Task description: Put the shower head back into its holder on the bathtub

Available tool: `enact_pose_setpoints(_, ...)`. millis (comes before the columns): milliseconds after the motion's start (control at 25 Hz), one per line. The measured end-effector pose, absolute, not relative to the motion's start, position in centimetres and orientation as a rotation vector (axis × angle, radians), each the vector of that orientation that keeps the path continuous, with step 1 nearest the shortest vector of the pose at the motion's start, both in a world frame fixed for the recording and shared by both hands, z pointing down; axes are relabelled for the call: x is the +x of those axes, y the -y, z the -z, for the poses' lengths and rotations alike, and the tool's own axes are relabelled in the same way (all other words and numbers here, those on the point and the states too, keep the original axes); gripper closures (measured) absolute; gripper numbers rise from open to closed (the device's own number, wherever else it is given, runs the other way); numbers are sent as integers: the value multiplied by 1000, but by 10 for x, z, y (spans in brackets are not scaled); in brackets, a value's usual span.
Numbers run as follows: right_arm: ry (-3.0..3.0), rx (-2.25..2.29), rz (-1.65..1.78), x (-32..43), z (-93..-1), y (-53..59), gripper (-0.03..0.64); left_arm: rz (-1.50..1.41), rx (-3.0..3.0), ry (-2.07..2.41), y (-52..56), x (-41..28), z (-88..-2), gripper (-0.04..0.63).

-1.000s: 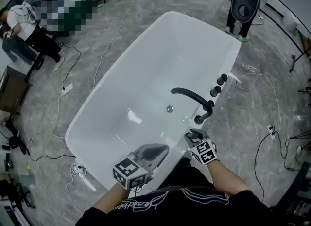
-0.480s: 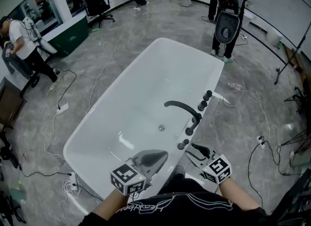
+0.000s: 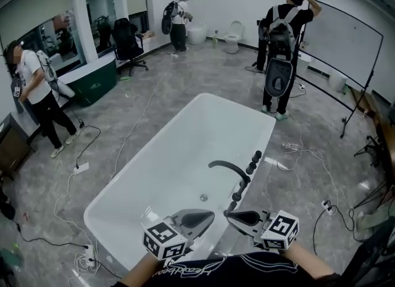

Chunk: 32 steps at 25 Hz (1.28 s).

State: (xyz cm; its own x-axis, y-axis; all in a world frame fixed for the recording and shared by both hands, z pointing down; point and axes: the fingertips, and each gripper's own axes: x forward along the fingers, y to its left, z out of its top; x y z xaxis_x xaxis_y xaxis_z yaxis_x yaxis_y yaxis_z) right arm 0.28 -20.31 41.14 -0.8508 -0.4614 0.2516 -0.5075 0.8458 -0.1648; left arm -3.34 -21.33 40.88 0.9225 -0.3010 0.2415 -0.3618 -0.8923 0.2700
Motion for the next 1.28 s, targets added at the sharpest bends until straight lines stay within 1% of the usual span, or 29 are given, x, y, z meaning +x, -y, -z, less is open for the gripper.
enact_pose_setpoints(360, 2835, 747, -337, 13, -401, 193, 600, -280, 2793, 481, 204, -20, -389, 591)
enact_pose_setpoints(1280, 2839, 786, -358, 16, -398, 197, 603, -271, 2788, 436, 210, -12, -402, 591)
